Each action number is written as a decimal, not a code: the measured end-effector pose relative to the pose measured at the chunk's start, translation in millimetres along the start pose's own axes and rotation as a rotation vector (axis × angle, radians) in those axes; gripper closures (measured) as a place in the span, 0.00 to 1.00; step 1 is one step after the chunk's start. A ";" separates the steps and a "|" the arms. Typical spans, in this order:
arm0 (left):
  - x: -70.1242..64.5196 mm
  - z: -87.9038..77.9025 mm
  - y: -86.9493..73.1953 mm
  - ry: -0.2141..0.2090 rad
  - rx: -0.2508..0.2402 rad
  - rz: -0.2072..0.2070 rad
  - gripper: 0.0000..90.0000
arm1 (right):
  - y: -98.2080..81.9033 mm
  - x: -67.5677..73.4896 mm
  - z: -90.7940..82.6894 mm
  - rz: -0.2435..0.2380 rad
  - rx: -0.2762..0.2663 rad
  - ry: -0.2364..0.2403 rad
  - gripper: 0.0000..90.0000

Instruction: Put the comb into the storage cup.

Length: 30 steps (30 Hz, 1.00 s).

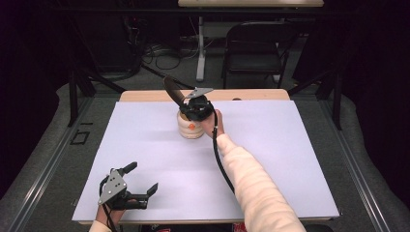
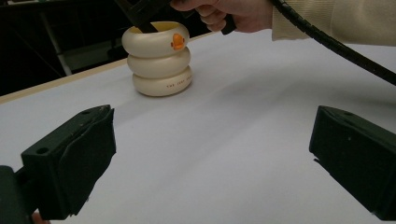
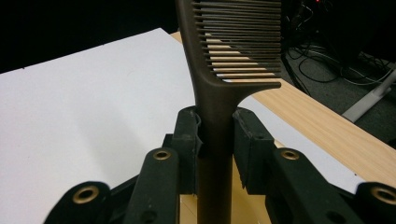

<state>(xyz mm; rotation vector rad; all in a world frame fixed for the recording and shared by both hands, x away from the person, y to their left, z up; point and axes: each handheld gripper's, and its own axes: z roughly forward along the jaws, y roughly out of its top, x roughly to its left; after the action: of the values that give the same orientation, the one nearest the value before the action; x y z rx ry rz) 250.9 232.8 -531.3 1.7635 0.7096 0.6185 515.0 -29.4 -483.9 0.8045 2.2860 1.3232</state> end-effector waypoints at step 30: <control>-0.5 0.2 0.0 0.002 0.003 0.001 0.01 | -3.2 -6.3 -25.7 0.013 0.029 -0.003 0.41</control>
<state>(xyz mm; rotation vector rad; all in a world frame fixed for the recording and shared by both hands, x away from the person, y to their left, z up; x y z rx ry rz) 250.7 232.3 -531.4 1.7662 0.7109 0.6200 504.1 -51.6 -474.0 0.8317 2.3065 1.2960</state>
